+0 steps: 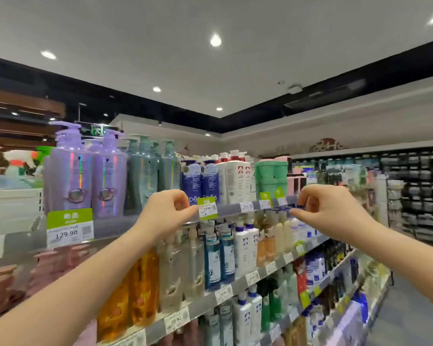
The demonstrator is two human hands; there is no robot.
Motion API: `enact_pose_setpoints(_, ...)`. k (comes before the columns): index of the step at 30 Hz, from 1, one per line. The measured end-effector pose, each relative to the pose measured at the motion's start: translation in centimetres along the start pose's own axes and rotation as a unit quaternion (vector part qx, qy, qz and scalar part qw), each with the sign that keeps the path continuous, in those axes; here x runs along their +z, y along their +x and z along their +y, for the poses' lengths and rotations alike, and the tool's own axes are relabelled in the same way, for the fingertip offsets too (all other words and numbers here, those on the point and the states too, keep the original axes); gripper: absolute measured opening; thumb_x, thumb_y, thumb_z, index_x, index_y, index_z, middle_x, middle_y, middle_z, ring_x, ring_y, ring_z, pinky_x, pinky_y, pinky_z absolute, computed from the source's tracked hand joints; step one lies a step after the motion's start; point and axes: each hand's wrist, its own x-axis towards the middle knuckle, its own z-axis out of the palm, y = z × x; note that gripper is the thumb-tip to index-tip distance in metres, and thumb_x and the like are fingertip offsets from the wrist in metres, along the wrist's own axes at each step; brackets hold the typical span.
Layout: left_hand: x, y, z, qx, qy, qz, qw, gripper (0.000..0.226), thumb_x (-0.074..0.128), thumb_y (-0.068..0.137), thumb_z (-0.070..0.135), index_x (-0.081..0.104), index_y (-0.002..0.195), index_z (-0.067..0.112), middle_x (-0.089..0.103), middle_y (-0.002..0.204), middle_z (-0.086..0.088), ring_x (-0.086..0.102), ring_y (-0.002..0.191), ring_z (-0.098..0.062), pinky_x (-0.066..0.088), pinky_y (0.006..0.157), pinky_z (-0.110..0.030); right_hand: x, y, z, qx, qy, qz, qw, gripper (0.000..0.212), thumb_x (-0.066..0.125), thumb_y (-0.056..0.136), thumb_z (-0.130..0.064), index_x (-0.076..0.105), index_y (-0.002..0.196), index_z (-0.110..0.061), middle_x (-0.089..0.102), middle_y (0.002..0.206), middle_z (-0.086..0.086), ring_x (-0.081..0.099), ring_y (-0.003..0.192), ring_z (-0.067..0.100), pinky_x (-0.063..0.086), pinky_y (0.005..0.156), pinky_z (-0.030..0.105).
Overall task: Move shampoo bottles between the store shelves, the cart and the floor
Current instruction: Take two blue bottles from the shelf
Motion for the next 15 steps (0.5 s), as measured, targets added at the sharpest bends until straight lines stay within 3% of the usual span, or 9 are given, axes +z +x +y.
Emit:
enact_pose_setpoints(5,2.2,5.4,-0.1,-0.038,0.117,-0.024,0.992,0.023,0.072,0.077,0.04,0.059,0.08,0.021,0.059,0.069,0.002,0.053,0.065,-0.015,0.044,0.064,-0.032,5.7,10.0,3.2,-0.071,0.038,-0.057,0.995,0.026,0.07,0.08,-0.04,0.057,0.094,-0.021,0.056,0.076,-0.009,0.051,0.068,0.003,0.041,0.057,0.02)
enact_pose_setpoints(8,3.3,8.7,-0.4,-0.017,0.214,-0.064,0.974,0.043,0.072,0.075,0.044,0.056,0.107,0.019,0.056,0.089,0.005,0.054,0.085,-0.016,0.045,0.077,-0.032,9.6,15.3,3.6,-0.122,0.03,-0.083,0.989,0.049,0.071,0.078,-0.044,0.054,0.117,-0.02,0.06,0.103,-0.005,0.054,0.087,0.011,0.048,0.078,0.027)
enact_pose_setpoints(11,4.7,12.2,-1.6,-0.002,0.327,-0.091,0.941,0.072,0.07,0.075,0.051,0.044,0.133,0.017,0.053,0.125,-0.003,0.046,0.119,-0.021,0.04,0.1,-0.038,13.7,19.7,3.6,-0.154,0.027,-0.102,0.982,0.075,0.075,0.074,-0.043,0.04,0.136,-0.02,0.05,0.132,0.002,0.049,0.115,0.019,0.046,0.095,0.034)
enact_pose_setpoints(15,6.4,16.3,-3.9,-0.023,0.364,-0.108,0.925,0.087,0.069,0.076,0.052,0.03,0.144,0.015,0.04,0.145,-0.005,0.033,0.135,-0.022,0.034,0.109,-0.04,18.2,25.0,3.0,-0.17,0.026,-0.127,0.977,0.1,0.08,0.07,-0.04,0.022,0.148,-0.021,0.027,0.152,0.004,0.035,0.135,0.024,0.038,0.106,0.038)
